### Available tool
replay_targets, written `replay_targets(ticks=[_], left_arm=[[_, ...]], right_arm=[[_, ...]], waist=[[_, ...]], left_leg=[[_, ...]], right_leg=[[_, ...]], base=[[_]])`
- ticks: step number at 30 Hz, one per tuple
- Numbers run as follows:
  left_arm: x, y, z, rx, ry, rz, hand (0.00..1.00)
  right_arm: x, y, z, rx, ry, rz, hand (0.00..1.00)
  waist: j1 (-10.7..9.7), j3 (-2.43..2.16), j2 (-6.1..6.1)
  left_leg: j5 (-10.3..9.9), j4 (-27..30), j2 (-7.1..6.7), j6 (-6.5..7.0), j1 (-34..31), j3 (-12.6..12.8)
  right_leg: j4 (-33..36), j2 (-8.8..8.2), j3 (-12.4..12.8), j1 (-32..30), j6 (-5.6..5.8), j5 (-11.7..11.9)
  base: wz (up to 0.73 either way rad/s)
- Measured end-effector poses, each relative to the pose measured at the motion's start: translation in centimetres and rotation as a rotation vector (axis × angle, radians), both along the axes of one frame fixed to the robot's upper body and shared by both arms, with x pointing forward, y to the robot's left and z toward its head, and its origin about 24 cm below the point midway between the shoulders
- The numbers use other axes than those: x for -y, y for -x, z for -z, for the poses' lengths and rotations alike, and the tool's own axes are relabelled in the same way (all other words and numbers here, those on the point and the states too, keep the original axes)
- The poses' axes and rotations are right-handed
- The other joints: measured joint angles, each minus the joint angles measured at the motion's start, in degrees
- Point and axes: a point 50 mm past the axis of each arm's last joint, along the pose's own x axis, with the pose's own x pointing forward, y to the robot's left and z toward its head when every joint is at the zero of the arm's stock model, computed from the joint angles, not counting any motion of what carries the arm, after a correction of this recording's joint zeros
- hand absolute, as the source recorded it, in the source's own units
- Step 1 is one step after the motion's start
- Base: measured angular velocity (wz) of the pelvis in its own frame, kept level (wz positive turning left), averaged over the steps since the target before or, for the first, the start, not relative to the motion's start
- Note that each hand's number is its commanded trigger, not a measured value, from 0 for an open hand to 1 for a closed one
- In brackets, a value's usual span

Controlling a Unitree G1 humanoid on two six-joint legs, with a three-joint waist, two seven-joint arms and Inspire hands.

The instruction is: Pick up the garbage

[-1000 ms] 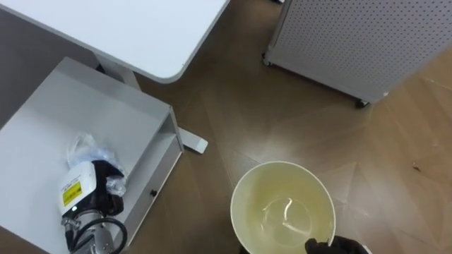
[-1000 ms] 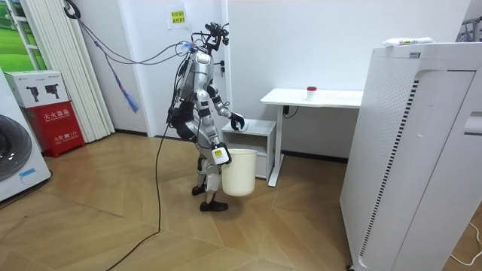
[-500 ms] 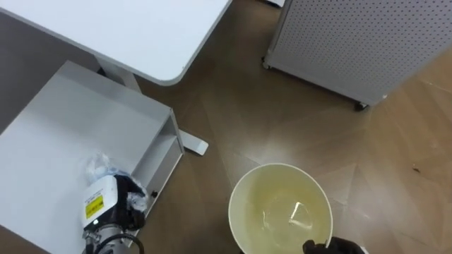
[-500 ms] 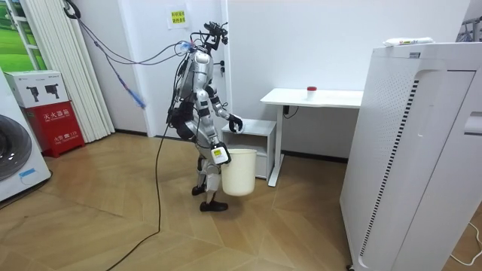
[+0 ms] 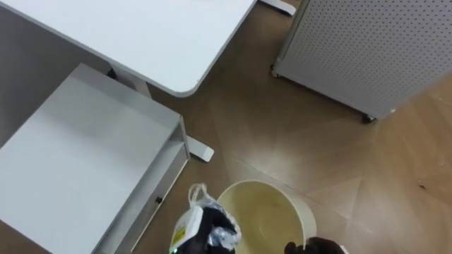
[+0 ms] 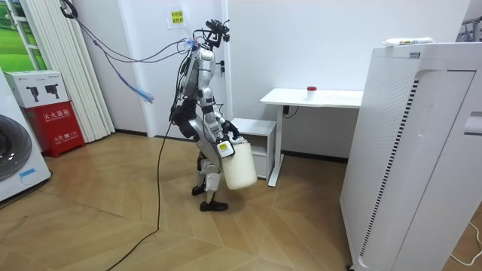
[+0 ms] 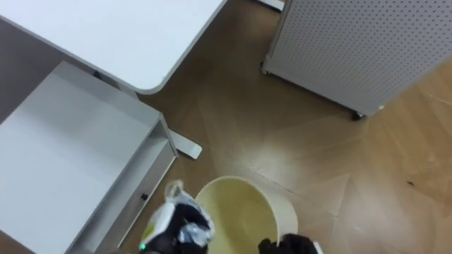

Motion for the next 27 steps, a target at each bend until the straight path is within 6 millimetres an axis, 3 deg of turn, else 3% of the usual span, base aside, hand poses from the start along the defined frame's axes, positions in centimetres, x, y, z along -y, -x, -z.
replay_targets(ticks=[6,27], left_arm=[[0.7,0.2,0.0,-0.047,0.023,0.074,0.0],[1.4,1.2,0.7,-0.107,0.017,0.161,0.0]], right_arm=[[-0.3,0.7,0.4,-0.017,-0.029,-0.021,1.0],[-0.9,0.8,0.6,-0.028,-0.063,-0.041,1.0]], waist=[[0.0,-0.05,-0.39],[0.3,0.1,-0.64]], left_leg=[[0.5,-1.4,-0.99,0.46,0.8,0.7],[0.5,-1.5,-0.77,0.46,1.6,0.9]], right_leg=[[-0.1,-0.86,0.4,-0.1,0.33,0.4],[-0.1,-0.96,-0.1,0.7,0.34,0.3]], base=[[0.01],[0.0]])
